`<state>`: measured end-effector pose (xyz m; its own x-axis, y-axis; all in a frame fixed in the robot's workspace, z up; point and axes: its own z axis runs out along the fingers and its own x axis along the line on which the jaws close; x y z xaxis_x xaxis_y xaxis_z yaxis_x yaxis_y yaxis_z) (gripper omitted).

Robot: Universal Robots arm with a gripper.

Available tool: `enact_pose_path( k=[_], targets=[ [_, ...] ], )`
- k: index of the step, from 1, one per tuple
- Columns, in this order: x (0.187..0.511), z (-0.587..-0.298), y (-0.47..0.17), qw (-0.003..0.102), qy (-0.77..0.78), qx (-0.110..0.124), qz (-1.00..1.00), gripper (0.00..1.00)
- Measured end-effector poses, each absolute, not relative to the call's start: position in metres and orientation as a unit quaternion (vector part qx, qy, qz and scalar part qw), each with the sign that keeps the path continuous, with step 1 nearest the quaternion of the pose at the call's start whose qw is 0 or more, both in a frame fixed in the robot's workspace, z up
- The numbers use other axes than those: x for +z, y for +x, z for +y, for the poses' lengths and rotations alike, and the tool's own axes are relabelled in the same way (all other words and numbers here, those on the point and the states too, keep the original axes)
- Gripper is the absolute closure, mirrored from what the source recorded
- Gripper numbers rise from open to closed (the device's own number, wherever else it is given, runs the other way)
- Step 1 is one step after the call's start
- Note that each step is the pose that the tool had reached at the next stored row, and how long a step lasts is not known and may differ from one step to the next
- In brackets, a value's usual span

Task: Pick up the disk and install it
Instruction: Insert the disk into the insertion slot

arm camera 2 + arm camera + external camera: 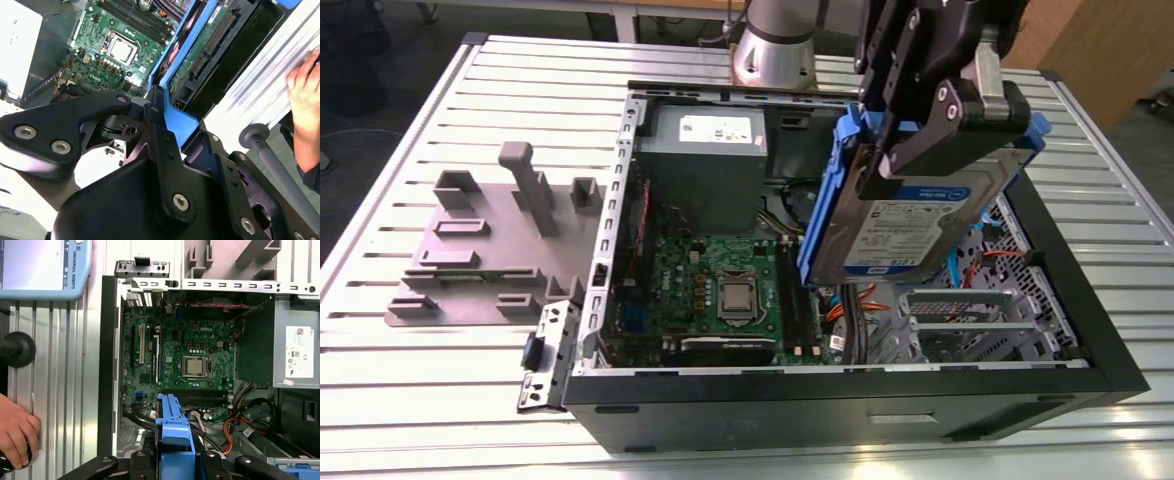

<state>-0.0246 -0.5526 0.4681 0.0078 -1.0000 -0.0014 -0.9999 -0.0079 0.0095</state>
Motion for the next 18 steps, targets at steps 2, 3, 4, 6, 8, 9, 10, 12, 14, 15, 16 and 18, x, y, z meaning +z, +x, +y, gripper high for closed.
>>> enact_pose_path(
  k=[2,3,4,6,8,9,10,12,14,15,16,18],
  targets=[
    [0.468,-0.553,-0.022,0.003,0.71,-0.004,-0.704,0.64],
    [0.468,-0.554,-0.021,0.003,0.71,-0.004,-0.704,0.64],
    [0.468,-0.554,-0.019,0.003,0.71,-0.004,-0.704,0.64],
    [0.468,-0.555,-0.017,0.003,0.71,-0.004,-0.704,0.64],
    [0.468,-0.556,-0.014,0.003,0.71,-0.004,-0.704,0.64],
    [0.467,-0.556,-0.013,0.003,0.71,-0.004,-0.704,0.64],
    [0.467,-0.556,-0.011,0.003,0.71,-0.004,-0.704,0.64],
    [0.467,-0.557,-0.007,0.003,0.71,-0.004,-0.704,0.64],
    [0.467,-0.558,-0.003,0.004,0.71,-0.005,-0.704,0.64],
    [0.467,-0.558,-0.001,0.004,0.71,-0.005,-0.704,0.64],
    [0.466,-0.558,0.001,0.004,0.71,-0.005,-0.704,0.64],
    [0.466,-0.558,0.002,0.004,0.71,-0.004,-0.704,0.64]
  ],
)
